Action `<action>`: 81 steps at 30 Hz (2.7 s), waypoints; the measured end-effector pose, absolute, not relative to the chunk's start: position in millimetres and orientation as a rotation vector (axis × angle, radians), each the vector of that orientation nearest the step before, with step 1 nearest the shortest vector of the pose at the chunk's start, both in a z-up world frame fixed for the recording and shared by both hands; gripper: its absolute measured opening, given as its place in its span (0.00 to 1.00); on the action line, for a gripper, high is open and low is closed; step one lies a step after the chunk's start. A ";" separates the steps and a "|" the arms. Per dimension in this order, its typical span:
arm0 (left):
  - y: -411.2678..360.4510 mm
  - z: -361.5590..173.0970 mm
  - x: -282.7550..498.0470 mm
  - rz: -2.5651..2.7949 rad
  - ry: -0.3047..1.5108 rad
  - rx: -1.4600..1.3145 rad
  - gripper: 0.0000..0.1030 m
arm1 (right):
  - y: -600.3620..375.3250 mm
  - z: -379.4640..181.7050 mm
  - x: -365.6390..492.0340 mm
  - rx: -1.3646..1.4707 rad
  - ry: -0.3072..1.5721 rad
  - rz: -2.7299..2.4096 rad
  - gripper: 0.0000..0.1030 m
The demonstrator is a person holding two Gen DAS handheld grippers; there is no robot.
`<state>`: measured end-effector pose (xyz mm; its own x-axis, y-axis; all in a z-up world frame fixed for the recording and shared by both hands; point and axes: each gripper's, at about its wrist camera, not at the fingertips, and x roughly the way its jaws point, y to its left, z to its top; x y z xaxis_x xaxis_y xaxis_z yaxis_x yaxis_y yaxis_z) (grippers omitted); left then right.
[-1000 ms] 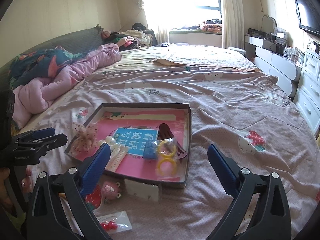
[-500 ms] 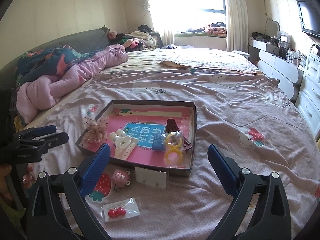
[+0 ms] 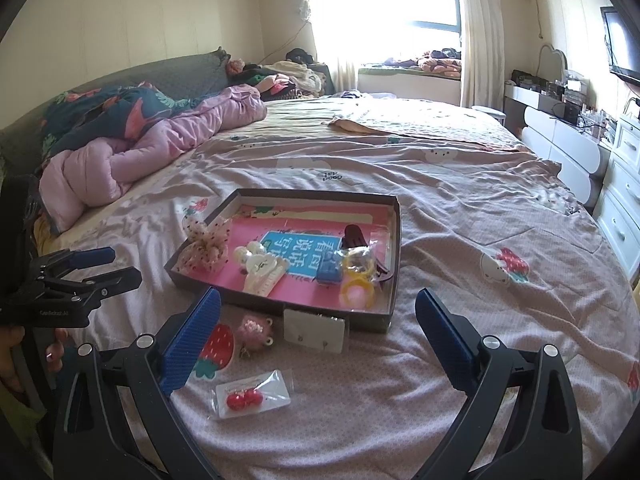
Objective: Organize jewelry
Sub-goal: 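Withdraw both tools toward the orange spiral tie and bagged red earrings, then grasp the orange spiral hair tie with the left tool while the right tool grasps the bagged red earrings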
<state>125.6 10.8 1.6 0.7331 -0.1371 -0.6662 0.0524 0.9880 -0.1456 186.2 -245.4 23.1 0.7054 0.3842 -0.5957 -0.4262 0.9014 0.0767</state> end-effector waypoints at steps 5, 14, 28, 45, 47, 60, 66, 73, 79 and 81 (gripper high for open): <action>11.4 -2.0 116.8 -0.103 0.744 -0.109 0.87 | -244.0 19.9 178.4 -0.072 0.654 0.468 0.92; 14.0 -14.8 103.7 -0.106 0.770 -0.097 0.87 | -239.3 12.5 166.2 -0.078 0.669 0.493 0.92; 20.8 -25.5 92.7 -0.107 0.807 -0.066 0.87 | -227.0 -8.9 156.2 -0.115 0.716 0.539 0.92; 22.2 -66.8 113.4 -0.123 0.988 -0.065 0.87 | -196.4 -62.5 164.5 -0.174 0.830 0.589 0.92; 18.7 -71.0 116.9 -0.133 1.008 -0.058 0.87 | -195.0 -67.9 166.8 -0.176 0.840 0.588 0.92; -5.2 -87.5 139.2 -0.196 1.063 0.071 0.67 | -185.1 -93.7 179.8 -0.220 0.902 0.610 0.92; -14.4 -87.7 136.8 -0.242 1.061 0.111 0.38 | -180.4 -97.9 182.7 -0.227 0.903 0.617 0.92; -21.7 -85.7 135.8 -0.274 1.047 0.124 0.19 | -178.4 -96.8 180.5 -0.240 0.895 0.641 0.78; -26.4 -79.8 132.9 -0.311 1.022 0.124 0.13 | -191.6 -90.6 182.2 -0.190 0.894 0.640 0.70; -28.0 -78.3 132.5 -0.323 1.017 0.120 0.13 | -198.0 -86.9 182.4 -0.179 0.891 0.629 0.69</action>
<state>132.5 -28.0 -78.3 0.4835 -0.2087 -0.8501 0.3194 0.9463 -0.0506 182.4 -198.0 -86.9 0.4639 0.4362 -0.7711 -0.5804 0.8072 0.1075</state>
